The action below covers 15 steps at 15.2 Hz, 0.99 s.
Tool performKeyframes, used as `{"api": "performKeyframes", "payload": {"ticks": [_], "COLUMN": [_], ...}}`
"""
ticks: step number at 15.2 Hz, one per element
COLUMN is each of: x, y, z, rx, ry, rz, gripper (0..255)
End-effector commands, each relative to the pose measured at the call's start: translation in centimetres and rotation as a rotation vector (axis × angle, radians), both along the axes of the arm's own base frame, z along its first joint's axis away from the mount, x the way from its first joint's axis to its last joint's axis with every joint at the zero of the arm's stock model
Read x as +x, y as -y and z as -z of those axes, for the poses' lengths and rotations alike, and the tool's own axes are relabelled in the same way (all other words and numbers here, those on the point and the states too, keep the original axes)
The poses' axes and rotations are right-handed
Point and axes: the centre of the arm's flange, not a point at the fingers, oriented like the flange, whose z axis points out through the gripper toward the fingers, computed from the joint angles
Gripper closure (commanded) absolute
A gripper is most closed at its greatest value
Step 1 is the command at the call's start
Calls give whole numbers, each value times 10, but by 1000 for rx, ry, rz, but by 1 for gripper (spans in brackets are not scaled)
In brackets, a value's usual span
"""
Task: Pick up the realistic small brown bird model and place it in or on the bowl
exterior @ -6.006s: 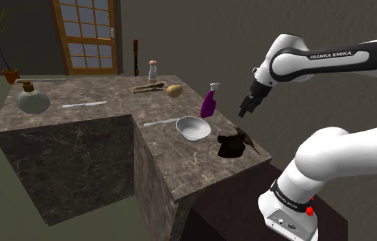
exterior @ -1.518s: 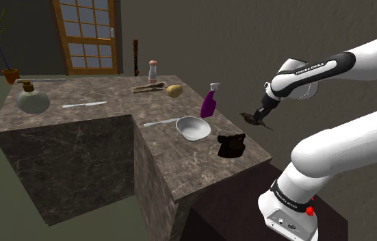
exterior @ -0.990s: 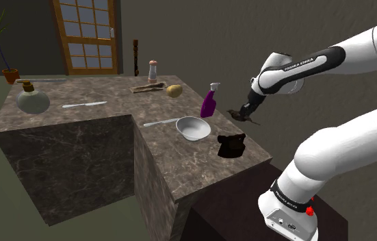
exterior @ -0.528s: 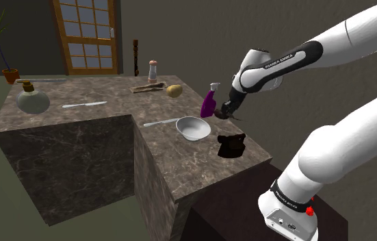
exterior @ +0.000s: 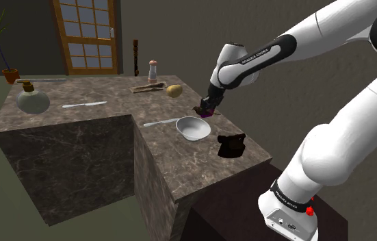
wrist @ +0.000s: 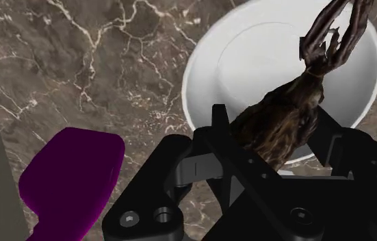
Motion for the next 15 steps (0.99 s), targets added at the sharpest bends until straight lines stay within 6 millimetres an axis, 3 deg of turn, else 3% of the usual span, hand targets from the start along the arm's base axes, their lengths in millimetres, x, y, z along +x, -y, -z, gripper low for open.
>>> {"api": "performKeyframes", "payload": {"ticks": [1,3,15], "x": [20,36,36], "y": [-18,-32,-32], "z": [1,1,64], "rx": [1,1,1], "ry": [1,1,1], "rz": [1,1,1], "gripper": [255,255,255]}}
